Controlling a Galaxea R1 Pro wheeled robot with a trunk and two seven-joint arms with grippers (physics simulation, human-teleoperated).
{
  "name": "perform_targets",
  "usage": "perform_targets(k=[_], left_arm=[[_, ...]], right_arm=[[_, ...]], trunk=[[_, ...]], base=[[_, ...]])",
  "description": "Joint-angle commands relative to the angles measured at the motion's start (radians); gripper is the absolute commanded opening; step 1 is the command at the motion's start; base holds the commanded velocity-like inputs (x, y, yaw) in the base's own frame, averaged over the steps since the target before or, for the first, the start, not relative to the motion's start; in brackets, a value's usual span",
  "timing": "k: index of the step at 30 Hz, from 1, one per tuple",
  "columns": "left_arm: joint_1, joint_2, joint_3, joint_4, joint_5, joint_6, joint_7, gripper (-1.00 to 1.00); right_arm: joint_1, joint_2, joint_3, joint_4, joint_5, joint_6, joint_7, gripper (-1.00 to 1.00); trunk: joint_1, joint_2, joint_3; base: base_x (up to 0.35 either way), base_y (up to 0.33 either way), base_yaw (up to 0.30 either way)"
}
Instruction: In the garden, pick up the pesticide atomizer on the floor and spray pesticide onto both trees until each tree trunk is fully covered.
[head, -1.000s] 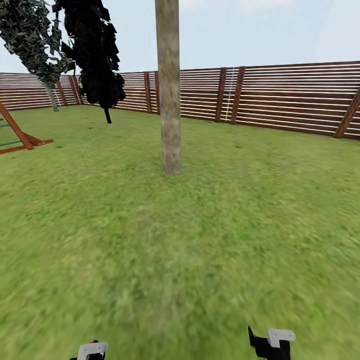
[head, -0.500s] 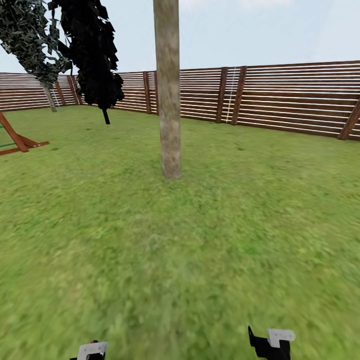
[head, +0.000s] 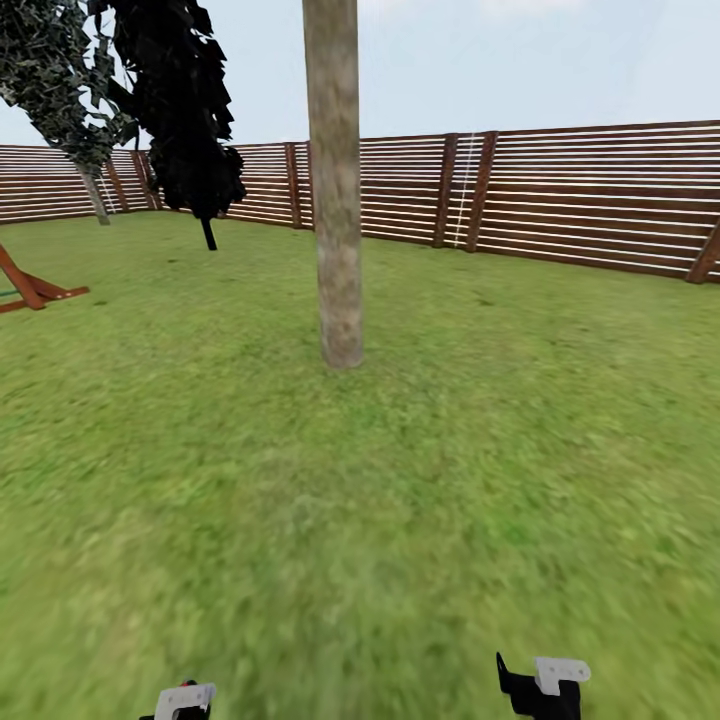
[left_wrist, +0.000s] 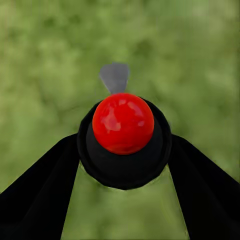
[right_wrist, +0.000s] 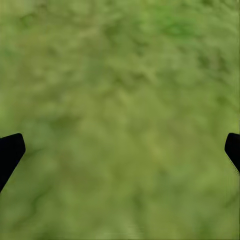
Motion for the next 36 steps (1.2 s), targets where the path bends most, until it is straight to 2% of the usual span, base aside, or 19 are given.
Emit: perform_targets(k=[1, 36], left_arm=[[0.000, 0.000, 0.000, 0.000, 0.000, 0.000, -0.001, -1.00], [0.000, 0.000, 0.000, 0.000, 0.000, 0.000, -0.001, -1.00]], right_arm=[[0.000, 0.000, -0.001, 0.000, 0.000, 0.000, 0.000, 1.00], [0.000, 0.000, 0.000, 0.000, 0.000, -0.001, 0.000, 1.00]], trunk=[[0.000, 0.000, 0.000], [0.000, 0.000, 0.000]], base=[[0.340, 0.000, 0.000], [0.339, 0.000, 0.000]])
